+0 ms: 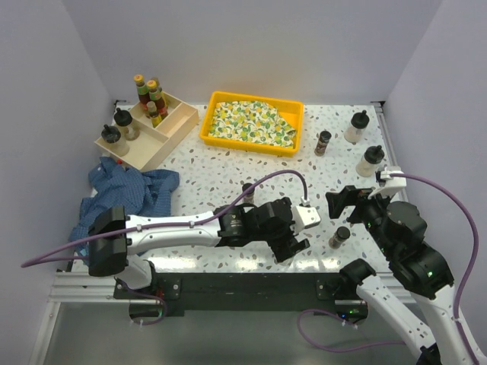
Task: Organize the condiment bottles
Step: Pick up the bottle from the corner of the board, then place the bottle in the storage box.
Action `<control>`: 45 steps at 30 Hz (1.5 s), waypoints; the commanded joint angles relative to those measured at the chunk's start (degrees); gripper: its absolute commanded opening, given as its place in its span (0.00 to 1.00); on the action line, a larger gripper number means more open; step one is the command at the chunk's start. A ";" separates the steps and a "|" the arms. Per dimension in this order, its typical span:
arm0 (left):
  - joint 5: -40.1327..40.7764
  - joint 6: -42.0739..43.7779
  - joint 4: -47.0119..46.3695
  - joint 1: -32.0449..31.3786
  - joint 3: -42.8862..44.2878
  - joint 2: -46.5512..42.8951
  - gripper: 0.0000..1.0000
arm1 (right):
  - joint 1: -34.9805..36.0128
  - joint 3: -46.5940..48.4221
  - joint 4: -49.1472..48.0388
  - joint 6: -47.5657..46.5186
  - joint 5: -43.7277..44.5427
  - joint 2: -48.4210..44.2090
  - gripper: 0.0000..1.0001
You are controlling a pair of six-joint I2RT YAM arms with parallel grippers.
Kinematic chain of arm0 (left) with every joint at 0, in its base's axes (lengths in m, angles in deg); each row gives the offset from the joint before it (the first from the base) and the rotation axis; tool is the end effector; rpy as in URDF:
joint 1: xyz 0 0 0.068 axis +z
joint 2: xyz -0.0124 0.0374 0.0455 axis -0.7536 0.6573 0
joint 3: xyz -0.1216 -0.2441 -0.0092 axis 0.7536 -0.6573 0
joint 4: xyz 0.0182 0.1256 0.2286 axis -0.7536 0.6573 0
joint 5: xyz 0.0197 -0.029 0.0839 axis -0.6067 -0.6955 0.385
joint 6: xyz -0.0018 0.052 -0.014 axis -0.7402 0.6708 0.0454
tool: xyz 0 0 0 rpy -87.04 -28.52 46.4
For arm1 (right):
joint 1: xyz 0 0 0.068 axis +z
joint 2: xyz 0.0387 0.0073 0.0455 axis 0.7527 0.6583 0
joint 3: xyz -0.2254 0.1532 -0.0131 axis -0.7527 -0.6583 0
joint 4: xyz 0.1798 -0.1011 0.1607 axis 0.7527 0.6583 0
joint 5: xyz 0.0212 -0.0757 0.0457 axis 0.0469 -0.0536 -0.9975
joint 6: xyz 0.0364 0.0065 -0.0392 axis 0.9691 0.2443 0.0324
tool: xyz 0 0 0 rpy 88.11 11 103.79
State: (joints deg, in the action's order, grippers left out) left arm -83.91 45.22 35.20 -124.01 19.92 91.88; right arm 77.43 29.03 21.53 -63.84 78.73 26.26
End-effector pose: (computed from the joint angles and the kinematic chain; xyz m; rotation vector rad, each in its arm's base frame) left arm 0.0931 -0.3416 0.2769 1.3109 1.9594 -0.6667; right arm 0.0651 0.0245 0.3610 0.0387 1.8294 0.3330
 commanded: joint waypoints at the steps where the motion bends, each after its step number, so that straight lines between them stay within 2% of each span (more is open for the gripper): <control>1: -1.95 -0.77 0.17 -0.39 2.46 1.95 0.99 | 0.05 -0.24 -1.61 -1.12 0.98 -0.31 0.99; 12: 0.77 -1.56 3.69 -0.39 3.96 7.32 0.90 | 0.14 0.29 -1.25 -1.30 1.15 -0.74 0.99; 13: 0.86 -1.47 3.69 -0.47 3.96 7.41 0.82 | 0.14 0.29 -1.25 -1.30 1.15 -0.74 0.99; 15: 0.69 -1.47 3.61 -0.47 4.05 7.32 0.75 | 0.14 0.46 -1.25 -1.30 1.06 -0.83 0.99; 16: 0.34 -1.47 3.61 -0.39 4.13 7.23 0.69 | 0.14 0.55 -1.25 -1.30 1.15 -0.92 0.99; 17: 0.34 -1.56 3.52 -0.30 4.31 7.15 0.55 | 0.14 0.64 -1.25 -1.30 1.15 -1.01 0.99; 19: 0.68 -2.00 3.87 -0.30 5.01 6.53 0.37 | 0.14 0.64 -1.34 -1.30 1.15 -1.01 0.99; 20: 0.86 -2.26 3.96 -0.30 5.19 6.09 0.23 | 0.14 0.64 -1.43 -1.30 0.98 -0.92 0.99; 24: 3.84 -2.53 5.09 -0.21 8.51 3.55 0.00 | 0.14 0.64 -1.52 -1.03 0.71 -1.01 0.99; 27: 9.46 -2.53 6.85 1.10 12.29 2.40 0.00 | 0.14 0.38 -2.04 -0.86 0.45 -1.10 0.99; 30: 13.16 -3.14 8.69 6.01 15.81 1.26 0.00 | 0.14 0.55 -2.22 -0.68 0.18 -1.18 0.99; 36: 19.05 -1.92 7.13 19.90 18.29 -4.44 0.00 | 0.05 0.81 -1.78 -0.68 0.45 -1.71 0.99; 40: 20.55 -0.86 5.02 33.40 17.85 -7.44 0.00 | 0.14 0.81 -2.31 0.11 -0.60 -2.32 0.99; 45: 19.59 -0.33 4.58 49.51 17.58 -6.92 0.00 | 0.14 -0.06 -3.10 1.08 -1.84 -2.76 0.99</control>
State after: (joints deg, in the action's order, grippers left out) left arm -66.23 43.56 43.39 -84.19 35.31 86.28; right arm 77.43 29.03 21.07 -63.67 78.23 24.12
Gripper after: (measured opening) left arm 0.660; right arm 0.985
